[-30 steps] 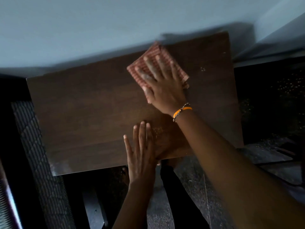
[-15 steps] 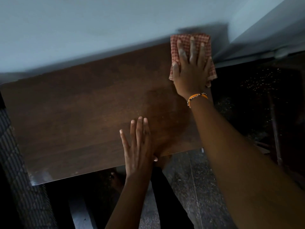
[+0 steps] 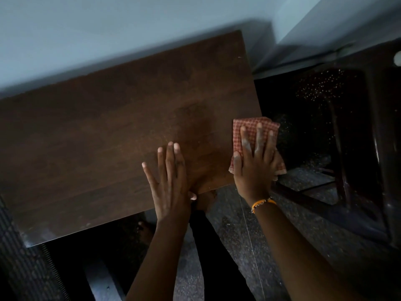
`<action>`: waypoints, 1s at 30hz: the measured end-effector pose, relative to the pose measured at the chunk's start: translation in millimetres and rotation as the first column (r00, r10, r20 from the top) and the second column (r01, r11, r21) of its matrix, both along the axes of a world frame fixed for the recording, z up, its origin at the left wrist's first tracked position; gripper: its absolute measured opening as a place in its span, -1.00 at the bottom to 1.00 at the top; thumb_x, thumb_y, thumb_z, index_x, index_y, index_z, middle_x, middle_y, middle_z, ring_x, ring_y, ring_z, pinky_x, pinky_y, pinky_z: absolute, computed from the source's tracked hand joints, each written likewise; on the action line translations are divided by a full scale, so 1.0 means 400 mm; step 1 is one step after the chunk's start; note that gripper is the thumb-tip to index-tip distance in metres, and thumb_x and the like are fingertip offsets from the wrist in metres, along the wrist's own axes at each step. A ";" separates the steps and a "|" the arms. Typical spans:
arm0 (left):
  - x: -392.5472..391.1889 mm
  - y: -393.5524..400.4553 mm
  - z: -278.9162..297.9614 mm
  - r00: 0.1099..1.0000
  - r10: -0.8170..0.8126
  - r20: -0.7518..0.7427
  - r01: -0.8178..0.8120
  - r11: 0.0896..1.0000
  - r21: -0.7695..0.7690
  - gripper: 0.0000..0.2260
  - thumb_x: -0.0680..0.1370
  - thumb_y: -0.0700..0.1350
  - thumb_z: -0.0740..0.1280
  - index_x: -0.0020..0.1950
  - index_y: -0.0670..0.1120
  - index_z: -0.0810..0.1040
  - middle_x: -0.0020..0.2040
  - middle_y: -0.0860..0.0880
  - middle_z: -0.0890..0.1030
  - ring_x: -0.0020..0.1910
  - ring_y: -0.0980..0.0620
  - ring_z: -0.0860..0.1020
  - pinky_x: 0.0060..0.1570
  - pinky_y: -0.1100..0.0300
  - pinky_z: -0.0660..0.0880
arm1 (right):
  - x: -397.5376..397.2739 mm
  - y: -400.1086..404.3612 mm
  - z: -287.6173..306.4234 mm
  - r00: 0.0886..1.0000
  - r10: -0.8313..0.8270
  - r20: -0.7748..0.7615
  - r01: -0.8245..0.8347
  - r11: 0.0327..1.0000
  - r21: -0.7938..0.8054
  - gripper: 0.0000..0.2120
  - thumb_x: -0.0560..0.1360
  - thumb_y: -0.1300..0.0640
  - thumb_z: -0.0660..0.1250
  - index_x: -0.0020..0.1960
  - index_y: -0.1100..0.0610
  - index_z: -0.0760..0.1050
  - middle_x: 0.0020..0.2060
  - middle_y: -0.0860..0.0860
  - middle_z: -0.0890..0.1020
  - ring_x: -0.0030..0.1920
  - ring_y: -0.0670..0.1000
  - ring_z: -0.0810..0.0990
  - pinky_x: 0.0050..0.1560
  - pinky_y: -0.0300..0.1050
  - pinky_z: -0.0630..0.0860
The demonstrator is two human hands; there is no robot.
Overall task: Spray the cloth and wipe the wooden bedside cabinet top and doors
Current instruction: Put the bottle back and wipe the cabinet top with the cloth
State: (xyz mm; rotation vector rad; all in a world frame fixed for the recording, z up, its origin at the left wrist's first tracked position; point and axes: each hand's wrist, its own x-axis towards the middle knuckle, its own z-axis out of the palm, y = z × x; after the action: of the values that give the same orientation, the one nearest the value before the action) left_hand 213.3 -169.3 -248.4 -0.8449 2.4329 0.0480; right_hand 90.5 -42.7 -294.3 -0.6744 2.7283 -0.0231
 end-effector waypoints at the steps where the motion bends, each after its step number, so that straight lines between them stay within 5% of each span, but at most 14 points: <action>1: 0.002 -0.002 -0.002 0.999 0.030 -0.017 -0.030 0.999 0.013 0.26 0.13 0.24 0.52 0.49 -0.22 -0.23 0.53 -0.17 0.01 0.51 -0.15 -0.02 0.36 -0.27 -0.15 | 0.011 -0.013 0.000 1.000 -0.017 -0.001 0.017 1.000 0.000 -0.47 0.57 -0.08 -0.02 0.52 -0.09 -0.03 0.53 0.08 0.02 0.52 0.20 -0.03 0.42 0.29 0.07; 4: 0.017 -0.012 -0.013 0.991 0.120 -0.066 -0.119 0.993 0.020 0.18 0.15 0.26 0.48 0.50 -0.21 -0.12 0.52 -0.19 0.09 0.50 -0.16 0.05 0.35 -0.28 -0.12 | 0.078 -0.084 -0.001 0.995 0.102 0.014 -0.100 0.993 -0.065 -0.47 0.55 -0.06 0.03 0.50 -0.11 0.03 0.53 0.07 0.04 0.52 0.20 -0.01 0.43 0.28 -0.03; 8: 0.099 -0.023 -0.018 0.944 0.268 -0.193 -0.272 0.962 0.007 -0.22 0.46 0.10 0.34 0.47 -0.28 0.07 0.47 -0.23 0.21 0.46 -0.18 0.17 0.32 -0.41 0.05 | 0.215 -0.199 0.004 0.914 0.402 0.063 -0.387 0.907 -0.164 -0.41 0.52 -0.07 0.16 0.49 -0.16 0.02 0.53 -0.02 0.04 0.52 0.14 0.01 0.40 0.22 -0.01; 12: 0.233 -0.063 -0.003 0.943 0.329 -0.055 -0.329 0.944 0.008 0.15 0.16 0.16 0.55 0.48 -0.25 -0.05 0.50 -0.25 0.05 0.49 -0.19 0.01 0.31 -0.34 -0.16 | 0.244 -0.216 0.005 0.864 0.497 0.083 -0.470 0.854 -0.225 -0.43 0.53 -0.04 0.17 0.49 -0.15 0.05 0.53 -0.05 0.05 0.53 0.10 -0.03 0.43 0.16 -0.06; 17: 0.266 -0.054 0.014 0.964 0.266 -0.018 -0.265 0.964 0.009 0.13 0.15 0.08 0.58 0.49 -0.28 0.02 0.51 -0.22 0.09 0.49 -0.19 0.04 0.33 -0.34 -0.12 | 0.234 -0.154 -0.010 0.702 0.712 0.016 -0.689 0.684 -0.241 -0.47 0.56 -0.02 0.13 0.49 -0.16 0.07 0.53 -0.05 0.09 0.53 0.09 -0.01 0.47 0.14 -0.09; 23: 0.234 0.044 0.027 0.974 0.154 -0.168 -0.145 0.987 0.068 -0.02 0.19 -0.05 0.57 0.49 -0.21 0.15 0.29 -0.21 0.42 0.35 -0.19 0.35 0.36 -0.25 0.03 | 0.172 -0.072 -0.008 0.758 0.652 -0.013 -0.635 0.734 -0.241 -0.51 0.53 -0.06 0.15 0.45 -0.20 0.17 0.50 -0.07 0.19 0.51 0.07 0.07 0.44 0.23 -0.06; 30: 0.317 0.119 0.018 0.985 0.145 -0.091 -0.136 0.986 0.097 -0.15 0.28 -0.13 0.51 0.49 -0.15 0.17 0.32 -0.15 0.40 0.37 -0.15 0.32 0.37 -0.24 0.11 | 0.068 0.056 -0.006 0.971 0.238 -0.005 -0.236 0.963 -0.127 -0.49 0.53 -0.06 0.10 0.46 -0.19 0.13 0.52 -0.03 0.10 0.52 0.13 0.01 0.43 0.31 -0.09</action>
State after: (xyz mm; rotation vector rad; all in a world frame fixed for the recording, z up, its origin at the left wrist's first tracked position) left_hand 340.1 -121.8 -241.3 -0.9935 2.4368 0.2563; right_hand 117.7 -20.2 -296.7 -1.0303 2.6337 -0.1442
